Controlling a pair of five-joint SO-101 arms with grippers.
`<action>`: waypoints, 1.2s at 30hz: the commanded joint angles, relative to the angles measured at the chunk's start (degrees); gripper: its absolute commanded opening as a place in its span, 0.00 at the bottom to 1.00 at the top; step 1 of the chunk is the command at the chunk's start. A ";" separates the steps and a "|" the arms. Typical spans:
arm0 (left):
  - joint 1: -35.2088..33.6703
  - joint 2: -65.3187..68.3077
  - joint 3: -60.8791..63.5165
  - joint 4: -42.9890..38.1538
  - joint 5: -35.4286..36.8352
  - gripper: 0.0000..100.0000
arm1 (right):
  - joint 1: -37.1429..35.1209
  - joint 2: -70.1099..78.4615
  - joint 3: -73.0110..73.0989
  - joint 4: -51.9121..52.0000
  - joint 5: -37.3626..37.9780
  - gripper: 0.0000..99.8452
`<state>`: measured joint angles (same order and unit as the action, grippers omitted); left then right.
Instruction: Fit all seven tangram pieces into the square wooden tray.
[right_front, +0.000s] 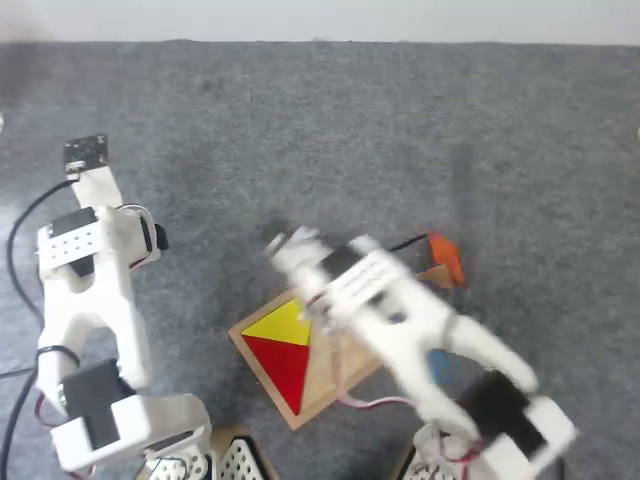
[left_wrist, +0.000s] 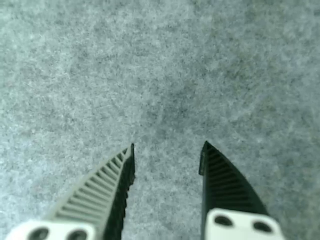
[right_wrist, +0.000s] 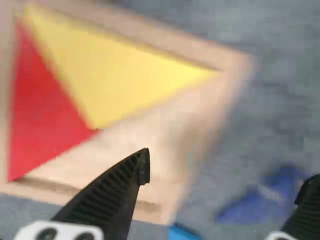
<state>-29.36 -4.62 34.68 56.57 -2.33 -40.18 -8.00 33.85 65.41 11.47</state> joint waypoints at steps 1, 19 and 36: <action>-0.09 -0.79 -0.22 -0.97 1.05 0.21 | 16.31 -9.71 -2.99 1.54 3.96 0.45; 0.62 -0.88 0.92 -1.58 1.05 0.21 | 32.66 22.11 -21.54 -1.63 -0.09 0.44; 0.62 -0.88 0.92 -1.58 1.05 0.21 | 34.15 25.63 -21.36 -4.97 0.35 0.05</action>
<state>-28.92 -4.62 35.91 56.04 -2.24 -5.98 18.20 14.33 60.40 12.44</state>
